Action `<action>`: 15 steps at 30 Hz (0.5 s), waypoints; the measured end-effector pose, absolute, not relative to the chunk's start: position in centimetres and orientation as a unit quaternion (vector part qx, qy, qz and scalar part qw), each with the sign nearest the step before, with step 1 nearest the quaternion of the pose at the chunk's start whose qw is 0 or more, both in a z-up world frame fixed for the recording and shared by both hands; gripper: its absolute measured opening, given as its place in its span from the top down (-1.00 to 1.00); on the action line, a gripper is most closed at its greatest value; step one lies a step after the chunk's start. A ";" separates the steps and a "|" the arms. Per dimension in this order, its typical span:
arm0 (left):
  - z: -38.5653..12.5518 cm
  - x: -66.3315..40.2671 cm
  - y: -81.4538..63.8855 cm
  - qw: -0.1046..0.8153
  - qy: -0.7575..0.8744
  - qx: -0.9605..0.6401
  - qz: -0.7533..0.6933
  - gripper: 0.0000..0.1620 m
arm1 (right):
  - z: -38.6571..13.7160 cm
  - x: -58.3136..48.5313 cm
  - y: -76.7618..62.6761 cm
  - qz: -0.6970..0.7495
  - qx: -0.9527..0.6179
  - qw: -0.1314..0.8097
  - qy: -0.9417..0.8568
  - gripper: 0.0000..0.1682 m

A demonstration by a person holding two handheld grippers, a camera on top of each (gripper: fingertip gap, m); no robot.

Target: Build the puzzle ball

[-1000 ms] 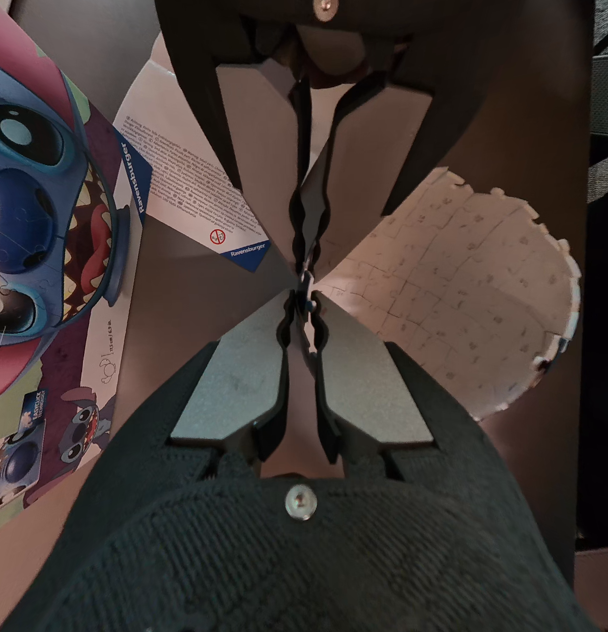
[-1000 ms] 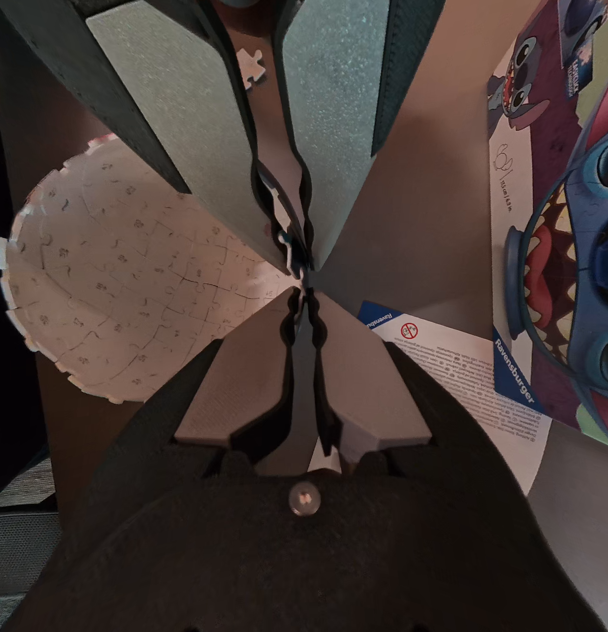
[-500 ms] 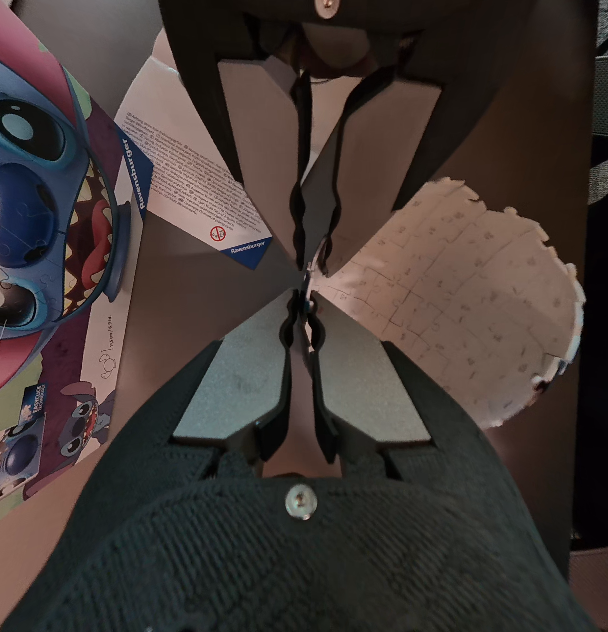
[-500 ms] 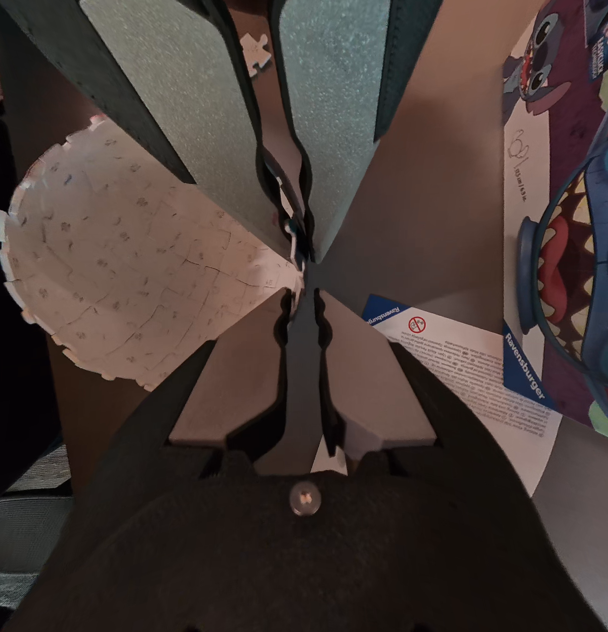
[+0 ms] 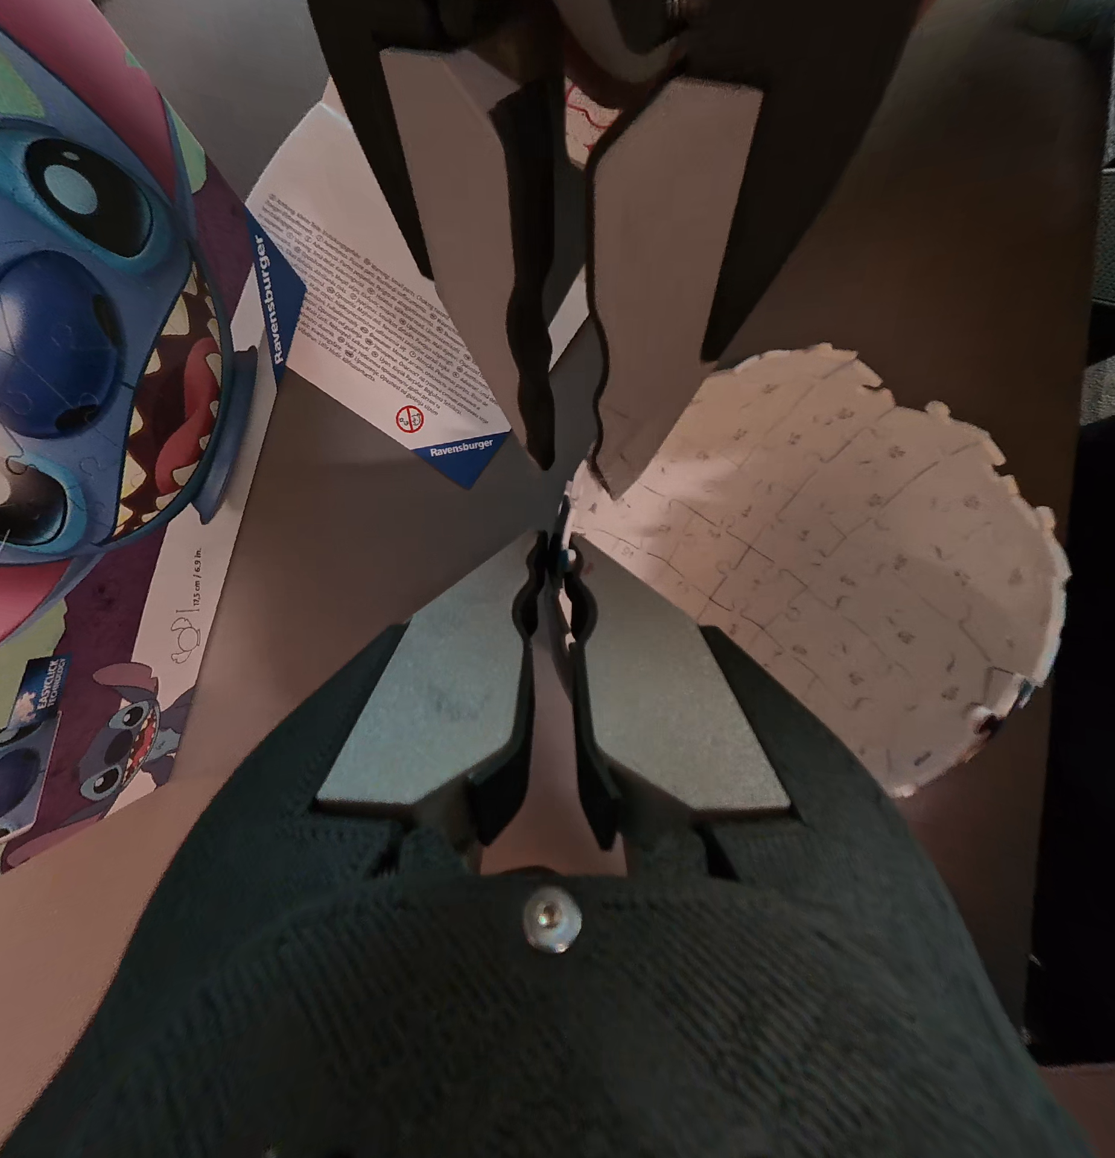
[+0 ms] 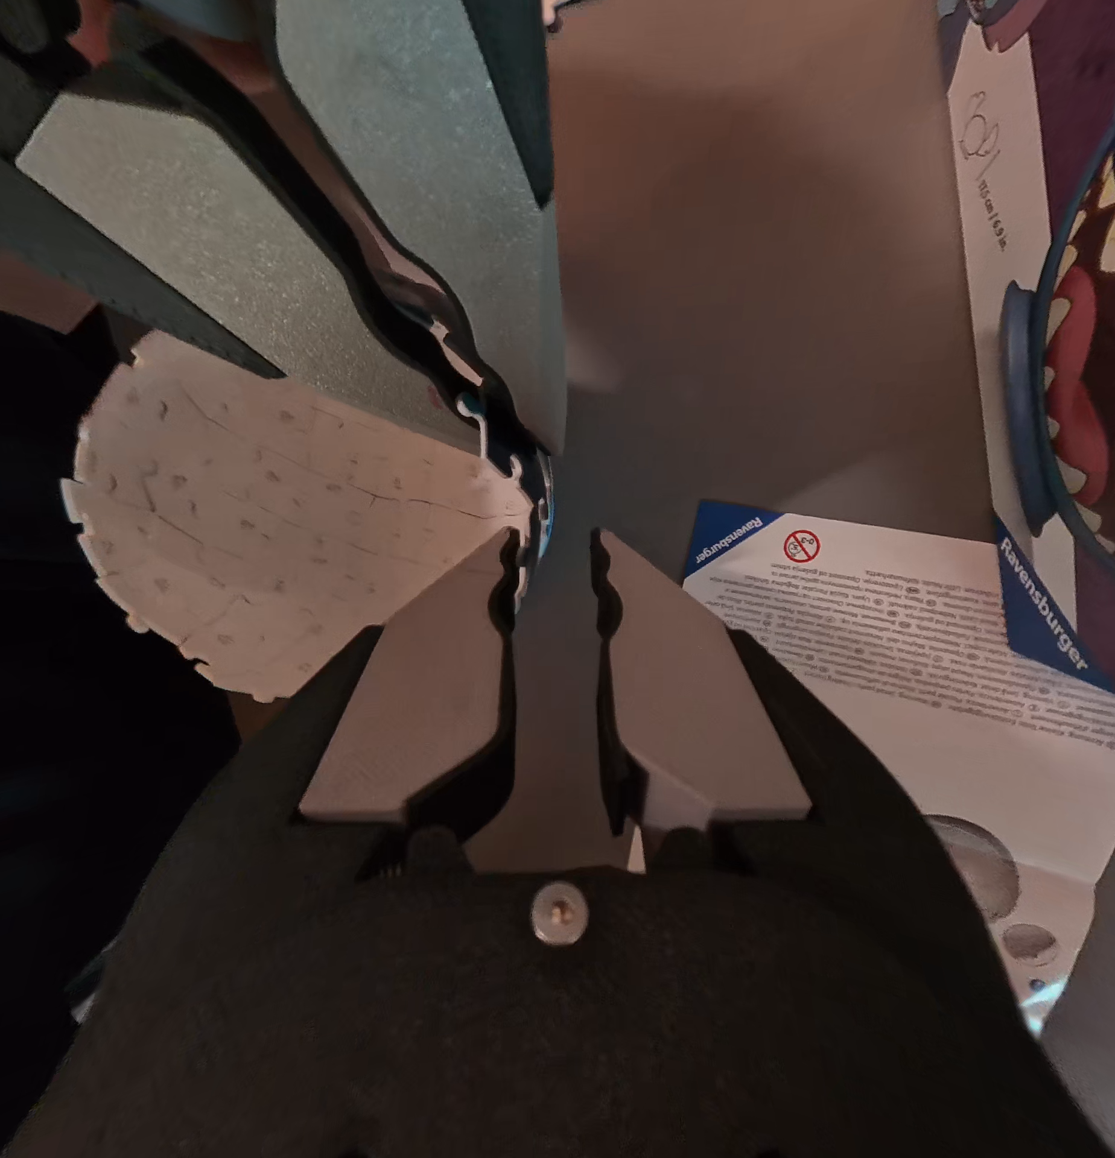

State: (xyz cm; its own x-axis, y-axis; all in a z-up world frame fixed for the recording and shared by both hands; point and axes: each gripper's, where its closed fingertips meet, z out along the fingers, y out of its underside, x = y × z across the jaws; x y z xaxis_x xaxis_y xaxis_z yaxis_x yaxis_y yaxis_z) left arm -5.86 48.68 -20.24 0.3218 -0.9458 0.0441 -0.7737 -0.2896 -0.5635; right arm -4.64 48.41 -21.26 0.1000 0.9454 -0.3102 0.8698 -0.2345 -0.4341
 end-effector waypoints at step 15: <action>-20.2 -5.9 48.0 0.257 0.537 -0.783 -0.179 0.97 | -22.5 -4.7 47.3 0.219 -0.786 0.004 -0.578 0.80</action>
